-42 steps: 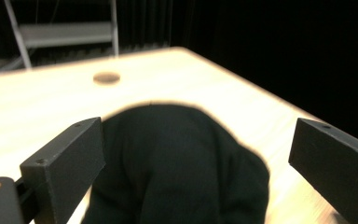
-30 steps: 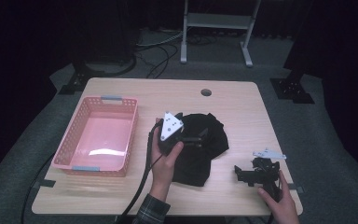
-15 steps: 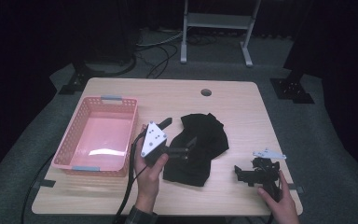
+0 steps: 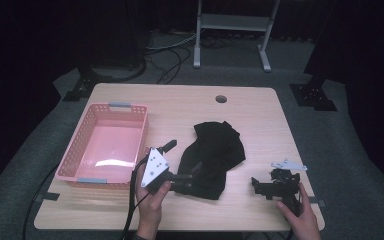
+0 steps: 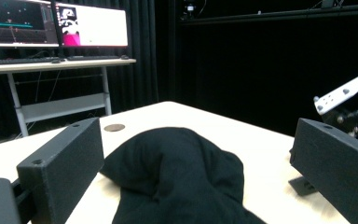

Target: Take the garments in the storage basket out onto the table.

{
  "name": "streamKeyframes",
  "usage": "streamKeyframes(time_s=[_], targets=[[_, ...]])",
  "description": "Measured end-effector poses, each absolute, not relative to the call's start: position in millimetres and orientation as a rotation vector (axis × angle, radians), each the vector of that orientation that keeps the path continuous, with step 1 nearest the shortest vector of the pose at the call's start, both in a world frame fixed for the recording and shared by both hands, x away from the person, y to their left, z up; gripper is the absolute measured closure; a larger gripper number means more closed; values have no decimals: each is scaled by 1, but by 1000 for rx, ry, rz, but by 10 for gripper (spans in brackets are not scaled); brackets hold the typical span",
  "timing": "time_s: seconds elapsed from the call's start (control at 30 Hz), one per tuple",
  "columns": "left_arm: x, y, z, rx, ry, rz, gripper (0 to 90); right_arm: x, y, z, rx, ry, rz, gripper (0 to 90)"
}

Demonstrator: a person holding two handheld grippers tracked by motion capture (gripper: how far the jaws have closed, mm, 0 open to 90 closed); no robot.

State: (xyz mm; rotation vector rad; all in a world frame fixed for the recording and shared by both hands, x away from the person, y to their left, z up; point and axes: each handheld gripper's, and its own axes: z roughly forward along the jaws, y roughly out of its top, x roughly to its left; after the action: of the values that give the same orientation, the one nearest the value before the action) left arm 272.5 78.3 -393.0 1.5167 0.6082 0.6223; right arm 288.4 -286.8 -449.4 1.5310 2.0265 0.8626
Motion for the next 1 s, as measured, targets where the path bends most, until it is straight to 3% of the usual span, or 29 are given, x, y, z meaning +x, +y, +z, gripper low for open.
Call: streamKeyframes(time_s=[1.0], targets=[[269,95,-441,1529,661,584,19,288,-287,-449,1531,2027,862,0]])
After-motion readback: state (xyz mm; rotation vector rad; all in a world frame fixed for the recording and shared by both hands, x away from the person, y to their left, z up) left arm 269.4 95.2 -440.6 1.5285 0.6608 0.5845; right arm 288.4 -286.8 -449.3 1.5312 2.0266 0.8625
